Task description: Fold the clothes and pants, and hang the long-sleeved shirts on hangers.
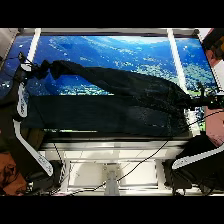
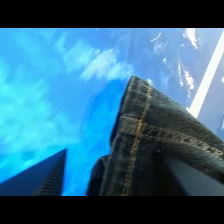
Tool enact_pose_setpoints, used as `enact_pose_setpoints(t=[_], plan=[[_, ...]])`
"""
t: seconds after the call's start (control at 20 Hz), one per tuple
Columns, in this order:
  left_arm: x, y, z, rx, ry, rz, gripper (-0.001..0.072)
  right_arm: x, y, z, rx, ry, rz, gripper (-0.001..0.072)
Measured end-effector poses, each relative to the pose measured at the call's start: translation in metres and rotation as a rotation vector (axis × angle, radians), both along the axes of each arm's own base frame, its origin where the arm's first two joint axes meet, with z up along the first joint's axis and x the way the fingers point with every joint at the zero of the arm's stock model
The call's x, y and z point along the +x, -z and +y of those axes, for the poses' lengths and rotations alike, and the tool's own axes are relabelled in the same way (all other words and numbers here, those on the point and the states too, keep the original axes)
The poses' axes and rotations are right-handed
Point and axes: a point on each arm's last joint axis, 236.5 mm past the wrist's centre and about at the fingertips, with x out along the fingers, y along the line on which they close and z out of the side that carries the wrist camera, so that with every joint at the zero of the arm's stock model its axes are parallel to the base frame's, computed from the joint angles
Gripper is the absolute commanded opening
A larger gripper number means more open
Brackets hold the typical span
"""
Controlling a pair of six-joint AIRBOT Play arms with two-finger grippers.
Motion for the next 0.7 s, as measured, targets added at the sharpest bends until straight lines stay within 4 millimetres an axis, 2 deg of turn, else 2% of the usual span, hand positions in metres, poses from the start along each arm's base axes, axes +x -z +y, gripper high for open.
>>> enact_pose_setpoints(t=[0.05,0.1,0.15,0.25,0.5,0.7], plan=[[0.003,-0.002,-0.003,0.022,0.012,-0.016,0.0406,0.000,0.000,0.000,0.000,0.000,0.000,0.0056],[0.006,-0.004,-0.006,0.045,0.027,-0.030,0.0395,0.000,0.000,0.000,0.000,0.000,0.000,0.0055],[0.009,-0.006,-0.009,0.067,0.041,-0.044,0.0315,0.000,0.000,0.000,0.000,0.000,0.000,0.0055],[0.015,-0.014,-0.011,0.102,0.048,-0.081,0.0079,0.000,0.000,0.000,0.000,0.000,0.000,0.0055],[0.026,-0.058,-0.007,0.179,0.051,-0.182,0.0069,0.000,0.000,0.000,0.000,0.001,0.000,0.0056],[0.027,-0.110,-0.005,0.243,0.063,-0.265,0.0070,0.000,0.000,0.000,0.000,0.001,0.000,0.0056]])
